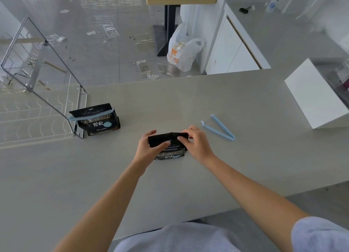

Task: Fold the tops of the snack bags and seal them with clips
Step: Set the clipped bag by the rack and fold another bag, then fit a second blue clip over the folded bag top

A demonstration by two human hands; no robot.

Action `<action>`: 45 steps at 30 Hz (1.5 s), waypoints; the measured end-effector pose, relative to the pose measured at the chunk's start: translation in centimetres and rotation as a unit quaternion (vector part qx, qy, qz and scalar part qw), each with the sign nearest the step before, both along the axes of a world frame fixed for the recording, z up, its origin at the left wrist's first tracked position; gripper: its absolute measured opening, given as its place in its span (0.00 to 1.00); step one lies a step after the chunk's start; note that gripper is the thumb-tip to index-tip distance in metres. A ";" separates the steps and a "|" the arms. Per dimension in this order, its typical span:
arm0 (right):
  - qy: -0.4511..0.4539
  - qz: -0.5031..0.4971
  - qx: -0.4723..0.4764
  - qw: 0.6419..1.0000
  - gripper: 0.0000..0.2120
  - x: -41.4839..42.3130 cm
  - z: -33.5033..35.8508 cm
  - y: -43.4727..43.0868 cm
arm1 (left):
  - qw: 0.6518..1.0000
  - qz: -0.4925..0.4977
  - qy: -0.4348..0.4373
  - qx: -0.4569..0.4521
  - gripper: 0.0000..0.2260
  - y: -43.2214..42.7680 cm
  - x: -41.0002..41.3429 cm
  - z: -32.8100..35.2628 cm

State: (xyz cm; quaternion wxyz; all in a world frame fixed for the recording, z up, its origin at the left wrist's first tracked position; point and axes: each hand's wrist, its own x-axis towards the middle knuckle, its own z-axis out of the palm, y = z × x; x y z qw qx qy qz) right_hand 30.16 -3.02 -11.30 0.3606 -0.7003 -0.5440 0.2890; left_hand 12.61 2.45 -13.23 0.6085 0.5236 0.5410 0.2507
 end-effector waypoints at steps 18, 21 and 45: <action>0.119 0.076 -0.087 0.986 0.08 1.0 0.0 2.0 | 0.997 -0.007 -0.062 -0.040 0.15 0.6 0.8 -0.8; 0.174 0.098 -0.112 0.973 0.10 1.7 0.4 2.0 | 0.998 -0.002 -0.051 -0.024 0.14 0.6 1.2 -0.9; 0.277 -0.144 -0.206 0.928 0.07 10.1 -3.1 -1.8 | 0.997 0.006 -0.053 -0.060 0.02 -0.7 1.5 -0.4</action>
